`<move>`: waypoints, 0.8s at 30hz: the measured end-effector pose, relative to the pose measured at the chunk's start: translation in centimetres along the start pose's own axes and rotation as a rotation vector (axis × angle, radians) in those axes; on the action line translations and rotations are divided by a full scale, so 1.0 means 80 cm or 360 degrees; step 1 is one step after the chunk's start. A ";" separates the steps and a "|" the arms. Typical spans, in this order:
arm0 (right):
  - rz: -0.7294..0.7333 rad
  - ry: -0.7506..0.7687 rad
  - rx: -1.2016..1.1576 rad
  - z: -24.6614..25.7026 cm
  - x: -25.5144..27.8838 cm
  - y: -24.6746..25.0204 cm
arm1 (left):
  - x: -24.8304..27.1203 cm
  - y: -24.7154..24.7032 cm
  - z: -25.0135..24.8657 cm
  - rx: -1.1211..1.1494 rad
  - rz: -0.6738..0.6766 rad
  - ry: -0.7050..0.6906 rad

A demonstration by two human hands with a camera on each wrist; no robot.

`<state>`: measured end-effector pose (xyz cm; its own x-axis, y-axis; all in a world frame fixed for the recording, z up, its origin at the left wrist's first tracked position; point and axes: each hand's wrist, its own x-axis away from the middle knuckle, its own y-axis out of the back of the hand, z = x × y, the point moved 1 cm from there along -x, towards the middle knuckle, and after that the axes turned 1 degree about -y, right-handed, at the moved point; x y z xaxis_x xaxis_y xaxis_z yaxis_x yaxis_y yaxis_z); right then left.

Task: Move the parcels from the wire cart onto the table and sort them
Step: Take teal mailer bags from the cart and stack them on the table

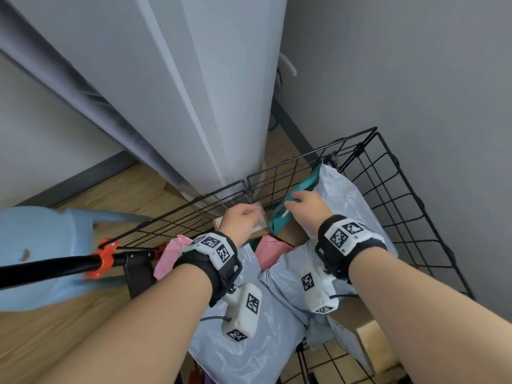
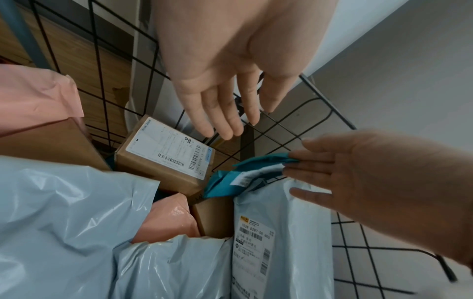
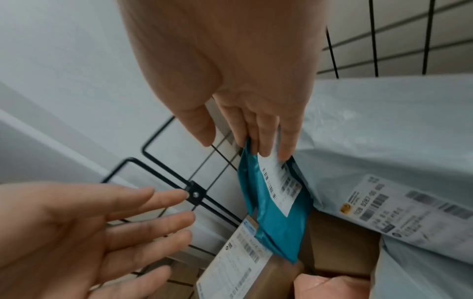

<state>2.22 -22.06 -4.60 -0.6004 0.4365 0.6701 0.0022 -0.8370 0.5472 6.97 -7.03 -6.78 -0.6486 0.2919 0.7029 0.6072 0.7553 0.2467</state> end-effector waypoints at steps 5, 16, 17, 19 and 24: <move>-0.0117 0.0169 -0.0026 0.015 0.064 0.031 | 0.046 0.000 -0.022 -0.0187 -0.0028 -0.0147; -0.0600 0.0485 -0.0381 0.045 0.258 0.096 | 0.185 0.008 -0.055 -0.0413 0.0003 -0.0557; -0.0660 0.0510 -0.0378 0.045 0.278 0.102 | 0.199 0.007 -0.060 -0.0420 0.0017 -0.0591; -0.0789 0.0540 -0.0355 0.042 0.319 0.114 | 0.227 0.004 -0.070 -0.0455 0.0060 -0.0671; -0.1087 0.0532 -0.0331 0.004 0.419 0.145 | 0.316 -0.001 -0.098 -0.0503 0.0222 -0.0836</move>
<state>-17.60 -17.04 24.35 -0.6237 0.7815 0.0146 -0.5837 -0.4780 0.6564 -5.87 -4.29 16.16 -0.6437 0.6851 0.3410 0.7566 0.5030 0.4178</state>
